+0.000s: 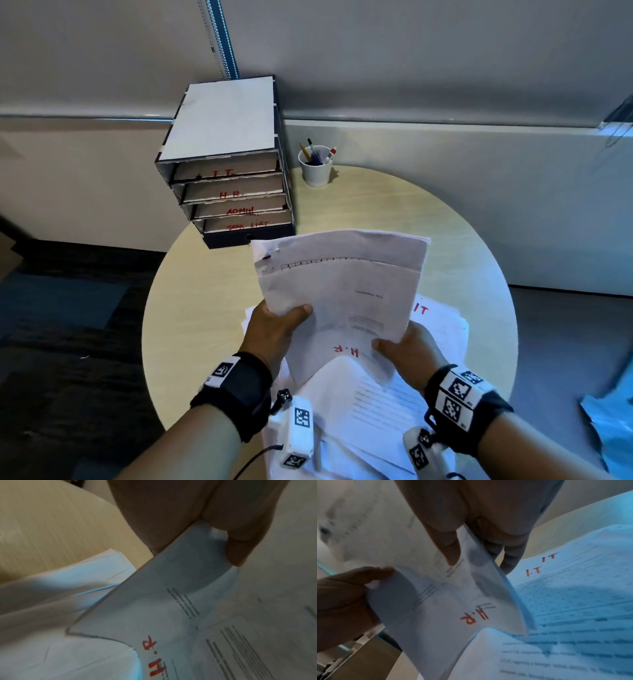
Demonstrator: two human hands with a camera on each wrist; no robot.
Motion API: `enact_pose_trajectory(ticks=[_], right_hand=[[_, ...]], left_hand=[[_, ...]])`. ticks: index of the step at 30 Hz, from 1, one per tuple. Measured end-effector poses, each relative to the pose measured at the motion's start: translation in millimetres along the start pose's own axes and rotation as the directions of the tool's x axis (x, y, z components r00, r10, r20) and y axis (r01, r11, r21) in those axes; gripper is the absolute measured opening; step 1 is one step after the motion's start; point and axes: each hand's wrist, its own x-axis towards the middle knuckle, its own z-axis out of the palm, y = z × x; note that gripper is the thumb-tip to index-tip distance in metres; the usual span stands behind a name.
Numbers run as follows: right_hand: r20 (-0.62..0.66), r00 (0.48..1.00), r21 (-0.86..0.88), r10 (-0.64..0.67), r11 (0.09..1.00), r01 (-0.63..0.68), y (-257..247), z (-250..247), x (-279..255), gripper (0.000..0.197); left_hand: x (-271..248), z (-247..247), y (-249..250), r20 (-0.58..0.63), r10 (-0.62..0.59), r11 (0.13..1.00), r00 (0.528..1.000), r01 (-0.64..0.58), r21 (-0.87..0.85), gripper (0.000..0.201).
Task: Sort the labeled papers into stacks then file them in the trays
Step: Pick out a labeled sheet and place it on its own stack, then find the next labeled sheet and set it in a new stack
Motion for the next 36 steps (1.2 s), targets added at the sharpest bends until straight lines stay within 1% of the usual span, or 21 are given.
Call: enact_pose_trajectory(ticks=[2, 4, 6, 8, 9, 10, 11, 12, 13, 14, 15, 17, 19, 20, 22, 24, 27, 29, 32, 34, 36], right_hand=[[-0.057, 0.998, 0.023, -0.029, 0.999, 0.031, 1, -5, 1, 0.008], [-0.118, 0.986, -0.012, -0.115, 0.993, 0.114, -10, -12, 4, 0.007], [-0.101, 0.962, -0.154, -0.255, 0.959, 0.238, -29, -23, 6, 0.009], [-0.007, 0.895, -0.39, -0.446, 0.826, 0.408, -51, -28, 9, 0.015], [0.069, 0.859, -0.49, -0.507, 0.733, 0.472, -61, -29, 9, 0.016], [0.161, 0.833, -0.564, -0.53, 0.643, 0.518, -72, -26, 8, 0.013], [0.255, 0.819, -0.624, -0.513, 0.56, 0.545, -85, -19, 7, 0.009], [0.34, 0.81, -0.675, -0.478, 0.476, 0.564, -97, -12, 3, 0.006], [0.41, 0.794, -0.707, -0.448, 0.395, 0.587, -110, -1, 0, 0.01], [0.454, 0.773, -0.713, -0.442, 0.34, 0.613, -119, 8, -2, 0.012], [0.483, 0.752, -0.705, -0.448, 0.31, 0.638, -130, 18, -4, 0.013], [0.517, 0.723, -0.698, -0.459, 0.263, 0.666, -147, 38, -5, 0.015], [0.535, 0.701, -0.69, -0.473, 0.235, 0.685, -155, 59, -1, 0.017], [0.528, 0.691, -0.677, -0.493, 0.247, 0.693, -157, 68, 3, 0.018], [0.468, 0.677, -0.648, -0.568, 0.3, 0.7, -161, 88, 9, 0.023], [0.333, 0.675, -0.627, -0.658, 0.38, 0.68, -159, 101, 16, 0.042], [0.121, 0.701, -0.517, -0.703, 0.558, 0.649, -147, 107, 26, 0.048], [0.093, 0.776, -0.477, -0.624, 0.656, 0.585, -129, 106, 27, 0.045], [0.203, 0.884, -0.502, -0.421, 0.73, 0.463, -78, 103, 24, 0.05], [0.302, 0.923, -0.517, -0.237, 0.773, 0.368, -34, 98, 21, 0.063], [0.32, 0.935, -0.534, -0.15, 0.787, 0.309, 6, 91, 27, 0.059]], left_hand=[[-3, -8, 6, 0.026, -0.008, 0.999, 1.0, 0.009, -0.037, 0.04], [-4, -23, 12, 0.032, -0.009, 0.998, 0.999, 0.011, -0.054, 0.03], [-6, -42, 22, -0.066, 0.024, 1.0, 0.998, -0.025, -0.018, 0.015], [-10, -69, 35, -0.229, 0.164, 0.983, 0.959, -0.139, 0.123, 0.041], [-12, -82, 40, -0.281, 0.266, 0.946, 0.922, -0.193, 0.261, 0.067], [-19, -94, 50, -0.267, 0.371, 0.878, 0.89, -0.242, 0.412, 0.091], [-24, -109, 59, -0.179, 0.448, 0.779, 0.876, -0.284, 0.559, 0.104], [-31, -116, 67, -0.047, 0.465, 0.675, 0.884, -0.32, 0.665, 0.106], [-31, -129, 71, 0.068, 0.421, 0.616, 0.904, -0.34, 0.71, 0.096], [-32, -135, 76, 0.145, 0.334, 0.616, 0.931, -0.332, 0.714, 0.077], [-32, -143, 76, 0.168, 0.243, 0.655, 0.956, -0.289, 0.699, 0.055], [-32, -163, 69, 0.128, 0.16, 0.715, 0.979, -0.204, 0.668, 0.026], [-32, -184, 60, 0.038, 0.142, 0.778, 0.989, -0.135, 0.614, 0.021], [-33, -194, 54, 0.001, 0.121, 0.85, 0.993, -0.104, 0.517, 0.019], [-32, -217, 41, -0.098, 0.048, 0.966, 0.994, -0.021, 0.259, 0.035], [-27, -239, 22, -0.211, -0.049, 0.996, 0.976, 0.062, 0.058, 0.051], [-15, -271, -13, -0.343, -0.22, 0.971, 0.913, 0.172, -0.165, 0.042], [-4, -289, -36, -0.413, -0.315, 0.941, 0.855, 0.226, -0.252, 0.029], [11, -299, -56, -0.513, -0.39, 0.92, 0.765, 0.297, -0.255, 0.021], [22, -297, -63, -0.56, -0.412, 0.911, 0.719, 0.338, -0.237, 0.019], [33, -291, -73, -0.543, -0.471, 0.882, 0.695, 0.382, -0.277, 0.028]])
